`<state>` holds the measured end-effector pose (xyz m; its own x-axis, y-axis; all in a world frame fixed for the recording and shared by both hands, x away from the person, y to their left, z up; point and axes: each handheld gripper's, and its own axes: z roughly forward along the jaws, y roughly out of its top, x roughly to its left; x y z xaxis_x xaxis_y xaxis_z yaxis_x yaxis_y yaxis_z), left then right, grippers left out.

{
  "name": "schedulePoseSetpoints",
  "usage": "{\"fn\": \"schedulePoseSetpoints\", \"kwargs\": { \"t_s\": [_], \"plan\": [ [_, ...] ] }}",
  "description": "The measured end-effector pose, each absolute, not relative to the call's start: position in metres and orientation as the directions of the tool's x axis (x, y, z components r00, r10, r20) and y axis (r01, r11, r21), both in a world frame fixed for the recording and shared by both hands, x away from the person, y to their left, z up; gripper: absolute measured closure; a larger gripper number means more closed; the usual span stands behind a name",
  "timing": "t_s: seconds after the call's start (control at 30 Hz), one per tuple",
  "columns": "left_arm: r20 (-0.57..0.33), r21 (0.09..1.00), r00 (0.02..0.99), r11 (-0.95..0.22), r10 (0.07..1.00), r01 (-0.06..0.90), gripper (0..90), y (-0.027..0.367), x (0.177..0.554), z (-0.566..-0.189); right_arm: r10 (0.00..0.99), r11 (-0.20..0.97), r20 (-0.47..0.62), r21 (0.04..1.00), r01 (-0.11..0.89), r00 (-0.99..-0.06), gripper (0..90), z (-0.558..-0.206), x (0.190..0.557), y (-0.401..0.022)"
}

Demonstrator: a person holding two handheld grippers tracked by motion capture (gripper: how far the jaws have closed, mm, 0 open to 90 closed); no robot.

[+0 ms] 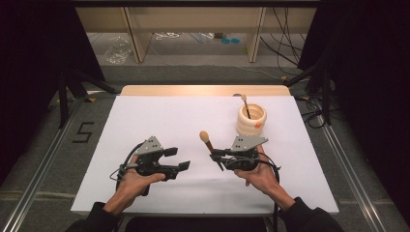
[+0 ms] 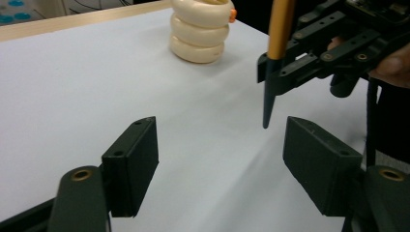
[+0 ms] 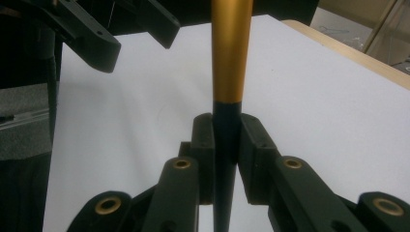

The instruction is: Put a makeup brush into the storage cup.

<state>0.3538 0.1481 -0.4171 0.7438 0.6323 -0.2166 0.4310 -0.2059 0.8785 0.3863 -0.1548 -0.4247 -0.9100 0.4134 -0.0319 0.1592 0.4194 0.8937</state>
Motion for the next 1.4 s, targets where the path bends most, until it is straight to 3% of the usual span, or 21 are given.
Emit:
{"fn": "schedulePoseSetpoints", "kwargs": {
  "t_s": [0.4, 1.4],
  "plan": [
    [-0.169, 0.899, 0.709, -0.188, 0.684, 0.395, 16.1, 0.16, 0.338, -0.423, 0.44, 0.399, -0.016, 0.899, 0.179, -0.898, 78.4, -0.422, 0.39, -0.163],
    [-0.144, 0.895, 0.711, -0.216, 0.688, 0.39, 16.6, 0.165, 0.326, -0.432, 0.519, 0.34, -0.012, 0.92, 0.194, -0.855, 78.4, -0.413, 0.404, -0.184]
  ]
}}
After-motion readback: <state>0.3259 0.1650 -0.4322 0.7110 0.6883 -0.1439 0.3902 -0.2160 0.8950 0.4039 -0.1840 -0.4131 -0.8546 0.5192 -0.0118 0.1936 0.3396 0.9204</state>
